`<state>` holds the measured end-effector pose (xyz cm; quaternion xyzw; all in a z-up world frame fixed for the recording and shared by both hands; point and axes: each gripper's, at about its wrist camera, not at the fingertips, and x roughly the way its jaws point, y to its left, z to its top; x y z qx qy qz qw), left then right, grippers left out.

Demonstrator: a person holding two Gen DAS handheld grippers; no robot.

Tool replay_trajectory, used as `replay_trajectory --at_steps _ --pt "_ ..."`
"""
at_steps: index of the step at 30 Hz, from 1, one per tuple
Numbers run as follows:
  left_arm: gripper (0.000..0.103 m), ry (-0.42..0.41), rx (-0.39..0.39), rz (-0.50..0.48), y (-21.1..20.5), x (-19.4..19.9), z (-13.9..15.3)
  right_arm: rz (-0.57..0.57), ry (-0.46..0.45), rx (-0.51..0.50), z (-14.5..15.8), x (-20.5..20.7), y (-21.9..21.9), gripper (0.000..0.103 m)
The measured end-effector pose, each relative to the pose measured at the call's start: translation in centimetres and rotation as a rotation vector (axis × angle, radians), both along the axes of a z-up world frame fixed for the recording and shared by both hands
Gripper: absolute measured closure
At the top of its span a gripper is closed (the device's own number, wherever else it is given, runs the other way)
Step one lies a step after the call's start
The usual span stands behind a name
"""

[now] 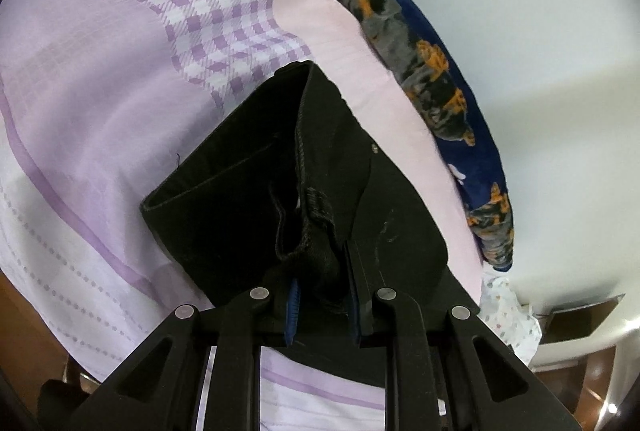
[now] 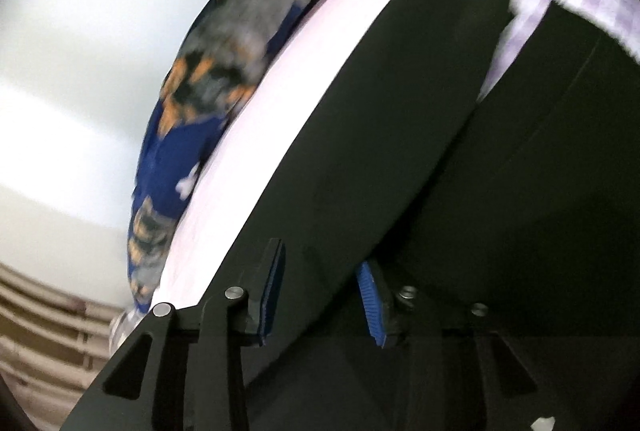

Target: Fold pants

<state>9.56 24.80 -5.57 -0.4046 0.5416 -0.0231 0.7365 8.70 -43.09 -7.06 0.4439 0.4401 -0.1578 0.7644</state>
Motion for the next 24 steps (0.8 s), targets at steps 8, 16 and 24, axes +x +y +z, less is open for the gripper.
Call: replay_trajectory --at_steps 8,16,24 --pt "0.083 0.022 0.057 -0.026 -0.2 1.3 -0.1 -0.085 0.049 -0.073 1.5 0.5 -5.0 0.085" --pt "0.083 0.028 0.098 -0.054 -0.3 2.1 -0.1 -0.060 0.097 -0.162 2.7 0.9 -6.1 0.099" --pt "0.083 -0.031 0.151 -0.144 -0.4 4.3 2.0 0.015 0.096 -0.310 7.9 0.7 -3.7 0.099"
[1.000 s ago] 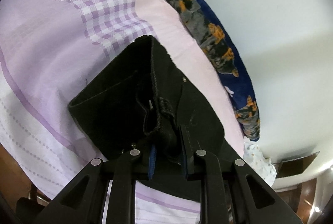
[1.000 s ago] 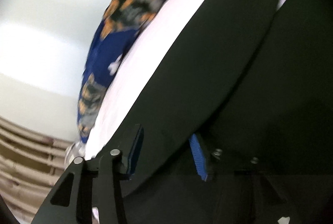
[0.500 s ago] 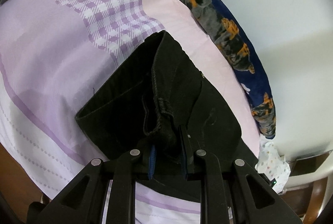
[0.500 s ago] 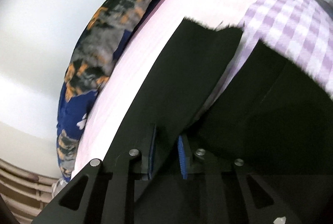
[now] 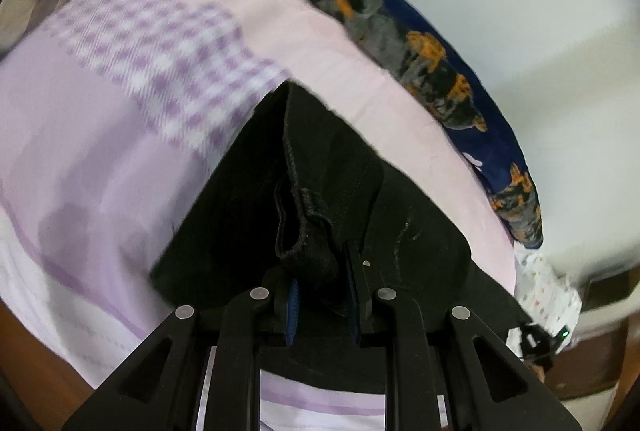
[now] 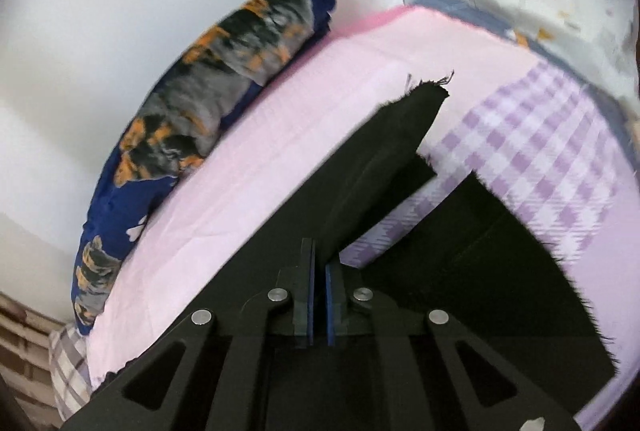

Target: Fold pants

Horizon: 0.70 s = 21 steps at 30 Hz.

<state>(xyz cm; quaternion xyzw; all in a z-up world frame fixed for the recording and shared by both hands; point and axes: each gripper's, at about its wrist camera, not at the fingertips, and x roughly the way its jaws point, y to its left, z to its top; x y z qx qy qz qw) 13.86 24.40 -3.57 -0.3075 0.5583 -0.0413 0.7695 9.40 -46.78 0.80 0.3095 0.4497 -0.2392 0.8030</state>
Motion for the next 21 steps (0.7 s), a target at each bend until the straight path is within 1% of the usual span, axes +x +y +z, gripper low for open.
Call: replay_trajectory --at_steps 2,5,8,13,18,21 --pt "0.083 -0.013 0.007 -0.039 0.2 0.7 0.7 0.015 -0.001 -0.036 1.6 -0.7 0.9 0.099" --pt "0.083 -0.017 0.022 -0.113 0.6 1.6 1.4 0.021 -0.011 -0.064 3.4 -2.4 2.0 0.099" --pt "0.083 -0.015 0.049 -0.181 0.8 2.0 1.4 0.008 -0.004 -0.072 4.1 -4.6 2.8 0.099" --pt "0.083 -0.003 0.085 -0.238 1.1 1.2 0.6 -0.027 0.042 -0.061 3.5 -8.5 3.7 0.099" --pt "0.083 0.031 0.110 -0.269 1.2 -0.4 -0.5 -0.073 0.082 -0.027 2.1 -10.8 3.8 0.099" --pt "0.083 0.047 0.113 -0.287 1.5 -1.2 -0.8 -0.072 0.098 -0.026 1.9 -11.7 3.9 0.099"
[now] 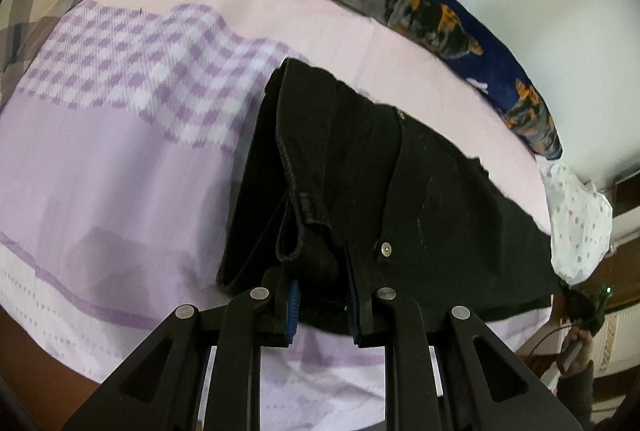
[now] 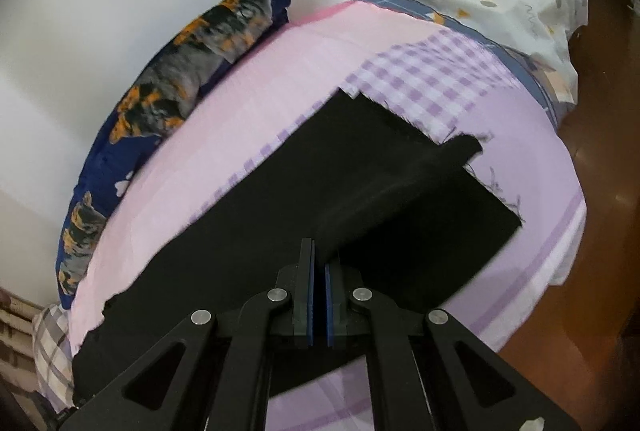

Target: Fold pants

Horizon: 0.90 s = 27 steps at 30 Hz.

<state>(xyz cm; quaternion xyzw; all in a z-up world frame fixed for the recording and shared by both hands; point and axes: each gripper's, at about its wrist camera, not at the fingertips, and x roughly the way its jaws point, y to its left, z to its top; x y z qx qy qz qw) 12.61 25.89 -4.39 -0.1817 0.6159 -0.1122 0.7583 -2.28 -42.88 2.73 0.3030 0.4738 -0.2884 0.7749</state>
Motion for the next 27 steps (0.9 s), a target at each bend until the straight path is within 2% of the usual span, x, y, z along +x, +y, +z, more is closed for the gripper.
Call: replay_trajectory --at_steps 9,15,19,24,27 --pt "0.083 0.029 0.065 -0.094 -0.7 -1.4 -0.8 -0.018 0.043 0.022 -2.2 -0.9 -0.5 0.099" --pt "0.078 -0.011 0.136 -0.130 -1.7 -2.0 -0.8 -0.020 0.032 0.051 -2.9 -1.2 -0.8 0.099" --pt "0.074 -0.038 0.155 -0.113 -1.9 -3.0 1.0 -0.025 0.002 0.082 -2.8 -1.3 -1.2 0.099" --pt "0.073 -0.104 0.206 -0.141 -2.6 -5.1 3.9 -0.020 -0.027 0.109 -2.4 -0.8 -1.4 0.099" --pt "0.073 -0.184 0.168 -0.189 -4.8 -6.0 5.8 -0.019 -0.046 0.133 -1.9 -0.3 -1.6 0.099"
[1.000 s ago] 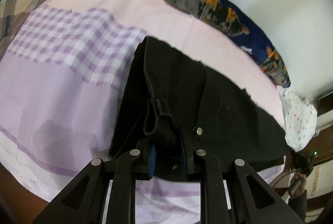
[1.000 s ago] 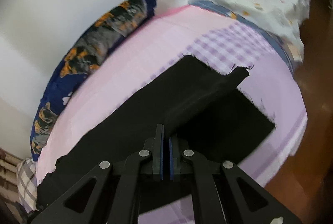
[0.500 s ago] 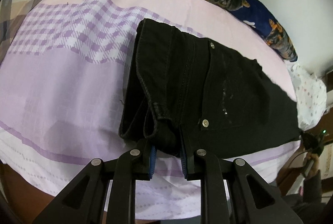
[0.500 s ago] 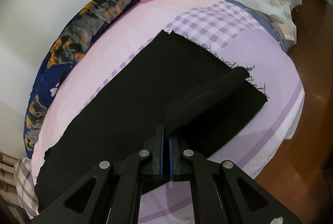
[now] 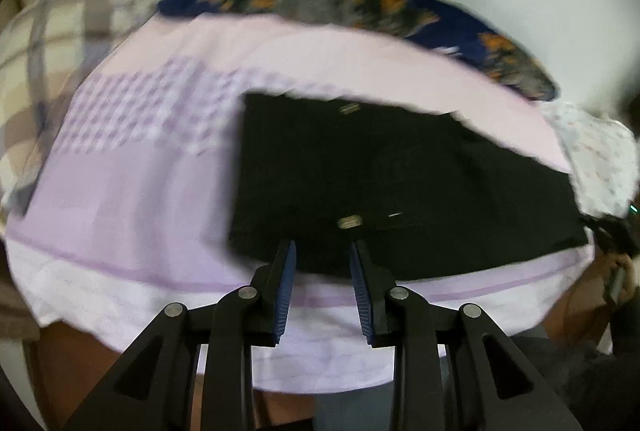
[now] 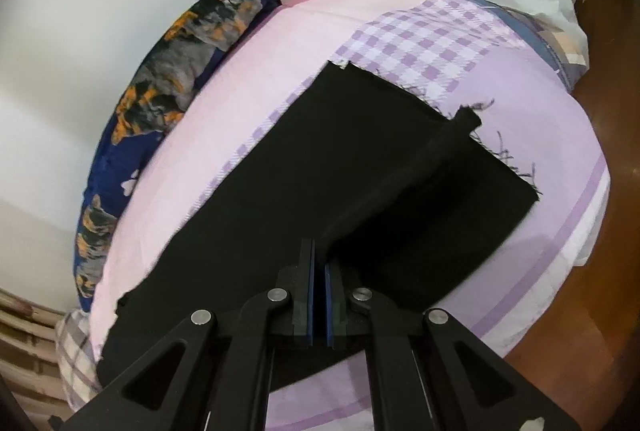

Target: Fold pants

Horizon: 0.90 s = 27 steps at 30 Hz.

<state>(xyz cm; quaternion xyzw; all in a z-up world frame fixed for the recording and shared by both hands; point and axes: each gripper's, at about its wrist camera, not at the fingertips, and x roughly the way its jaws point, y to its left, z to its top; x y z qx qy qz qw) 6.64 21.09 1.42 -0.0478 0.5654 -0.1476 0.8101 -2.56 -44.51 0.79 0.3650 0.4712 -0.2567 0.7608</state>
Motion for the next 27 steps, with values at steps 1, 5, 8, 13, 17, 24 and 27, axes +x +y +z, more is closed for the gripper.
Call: replay_trajectory --at_steps 1,5,8,13,17,24,27 --pt "0.073 -0.025 -0.014 -0.032 -1.3 -0.2 0.5 0.002 -0.004 0.007 0.2 0.2 -0.1 0.099" --pt "0.063 -0.081 -0.087 -0.223 -8.9 -0.4 1.1 0.012 -0.018 0.022 0.9 1.0 -0.1 0.099" --pt "0.058 -0.091 -0.128 -0.389 -15.5 -0.7 0.3 0.008 -0.034 0.036 1.4 1.5 -0.3 0.099" --pt "0.051 -0.097 -0.115 -0.633 -26.0 -2.0 -1.8 0.007 -0.064 0.054 2.0 2.1 -0.4 0.099" --pt "0.050 -0.083 -0.114 -0.764 -32.1 -3.8 -3.1 0.010 -0.081 0.067 2.4 2.2 -0.5 0.099" --pt "0.049 -0.151 0.011 -0.849 -37.8 -5.4 -5.4 0.008 -0.107 0.099 2.6 1.7 -1.0 0.099" --pt "0.049 -0.150 0.048 -0.793 -39.3 -4.5 -7.0 0.003 -0.122 0.115 2.4 1.0 -1.2 0.099"
